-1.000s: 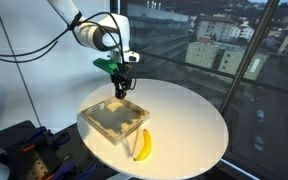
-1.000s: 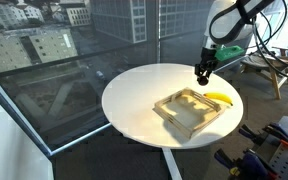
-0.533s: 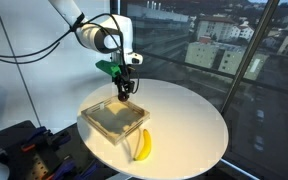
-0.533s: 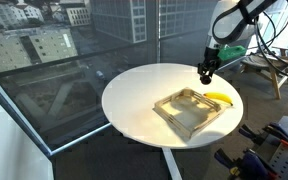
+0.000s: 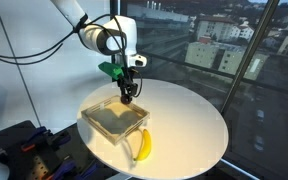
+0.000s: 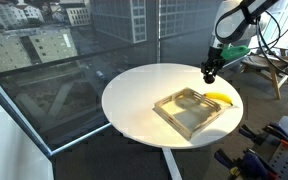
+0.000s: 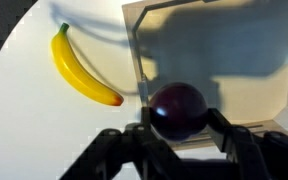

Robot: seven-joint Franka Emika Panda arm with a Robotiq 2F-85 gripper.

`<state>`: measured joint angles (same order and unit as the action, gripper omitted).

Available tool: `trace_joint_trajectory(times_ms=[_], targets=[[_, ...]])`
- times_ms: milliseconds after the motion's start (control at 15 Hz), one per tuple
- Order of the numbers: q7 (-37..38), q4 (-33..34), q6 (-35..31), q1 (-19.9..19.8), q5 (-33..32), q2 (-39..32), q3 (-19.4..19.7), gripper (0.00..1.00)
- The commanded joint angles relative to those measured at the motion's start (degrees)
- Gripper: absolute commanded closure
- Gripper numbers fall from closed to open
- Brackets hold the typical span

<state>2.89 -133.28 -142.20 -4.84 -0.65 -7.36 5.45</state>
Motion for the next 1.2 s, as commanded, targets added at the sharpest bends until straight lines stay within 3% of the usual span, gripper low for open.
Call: trace_joint_trajectory(times_ms=[0,1133], targets=[[-1.65,0.55,-0.4,-1.07,0.39,-0.5,0.67,0.66],[-1.02,5.64,-0.79,-3.8,0.27,-7.0,3.39,0.66]])
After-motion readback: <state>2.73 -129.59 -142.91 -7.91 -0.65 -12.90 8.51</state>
